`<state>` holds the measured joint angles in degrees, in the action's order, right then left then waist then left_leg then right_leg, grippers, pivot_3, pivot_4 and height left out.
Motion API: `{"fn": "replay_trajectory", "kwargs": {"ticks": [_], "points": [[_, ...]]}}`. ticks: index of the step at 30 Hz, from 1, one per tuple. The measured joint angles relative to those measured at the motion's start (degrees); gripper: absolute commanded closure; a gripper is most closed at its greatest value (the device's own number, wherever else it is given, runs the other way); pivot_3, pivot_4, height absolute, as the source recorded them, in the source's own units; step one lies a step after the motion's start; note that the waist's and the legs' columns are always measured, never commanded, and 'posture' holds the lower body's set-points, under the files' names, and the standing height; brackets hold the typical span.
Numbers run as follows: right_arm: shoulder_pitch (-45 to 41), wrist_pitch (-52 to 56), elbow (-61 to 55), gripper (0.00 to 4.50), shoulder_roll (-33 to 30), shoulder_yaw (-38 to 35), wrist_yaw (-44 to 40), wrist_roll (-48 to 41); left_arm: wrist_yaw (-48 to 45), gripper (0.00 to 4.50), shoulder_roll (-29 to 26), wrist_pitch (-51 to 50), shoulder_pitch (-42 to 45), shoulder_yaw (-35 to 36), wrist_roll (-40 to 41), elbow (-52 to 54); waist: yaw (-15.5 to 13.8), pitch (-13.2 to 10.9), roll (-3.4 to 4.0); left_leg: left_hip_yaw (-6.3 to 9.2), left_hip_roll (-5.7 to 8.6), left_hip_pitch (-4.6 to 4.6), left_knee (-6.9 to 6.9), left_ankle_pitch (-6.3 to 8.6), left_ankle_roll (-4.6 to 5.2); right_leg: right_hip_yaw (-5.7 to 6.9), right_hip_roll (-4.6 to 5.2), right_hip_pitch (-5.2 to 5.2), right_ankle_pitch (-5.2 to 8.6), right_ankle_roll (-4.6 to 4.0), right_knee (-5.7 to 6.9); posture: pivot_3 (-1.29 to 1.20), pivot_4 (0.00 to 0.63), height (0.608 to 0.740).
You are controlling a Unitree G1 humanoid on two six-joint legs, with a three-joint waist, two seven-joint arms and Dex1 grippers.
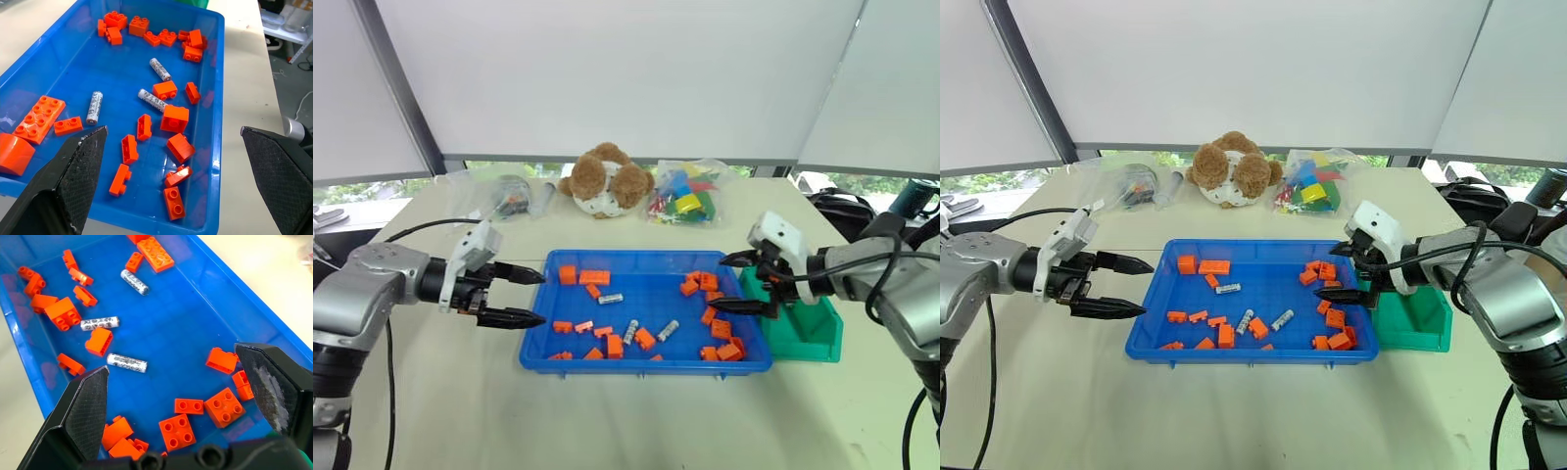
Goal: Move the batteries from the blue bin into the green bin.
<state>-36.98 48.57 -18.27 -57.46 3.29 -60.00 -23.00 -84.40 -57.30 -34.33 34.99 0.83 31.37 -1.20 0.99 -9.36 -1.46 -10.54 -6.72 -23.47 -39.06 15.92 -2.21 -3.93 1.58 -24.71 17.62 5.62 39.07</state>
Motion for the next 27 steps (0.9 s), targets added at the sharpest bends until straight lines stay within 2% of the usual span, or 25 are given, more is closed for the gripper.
{"fn": "replay_trajectory", "kwargs": {"ticks": [17,21,27], "points": [[1.0,1.1,-2.6,0.02,3.0,0.9,2.6,-0.9,-0.4,0.00,0.0,-0.9,0.8,0.0,-0.5,0.7,0.0,0.0,0.00,0.00,0.00,-0.01,-0.01,0.00,0.00,0.00,0.00,0.00,0.00,0.00,0.00,0.00,0.150,0.733],[0.5,1.4,-2.5,0.02,6.0,2.6,4.4,-0.6,-0.2,0.00,0.1,-1.7,1.6,0.0,-0.1,1.3,0.0,0.0,0.00,0.01,0.00,-0.01,-0.01,0.00,0.00,0.00,-0.01,0.00,0.00,0.00,0.01,0.00,0.150,0.733],[-6.4,3.7,2.0,0.02,13.6,9.0,8.7,2.1,0.3,0.00,0.5,-2.3,3.7,0.1,-0.1,0.8,0.2,0.0,0.00,-0.02,0.00,-0.01,0.00,0.00,0.00,-0.01,-0.02,-0.05,-0.01,0.00,0.04,0.00,0.150,0.733]]}}
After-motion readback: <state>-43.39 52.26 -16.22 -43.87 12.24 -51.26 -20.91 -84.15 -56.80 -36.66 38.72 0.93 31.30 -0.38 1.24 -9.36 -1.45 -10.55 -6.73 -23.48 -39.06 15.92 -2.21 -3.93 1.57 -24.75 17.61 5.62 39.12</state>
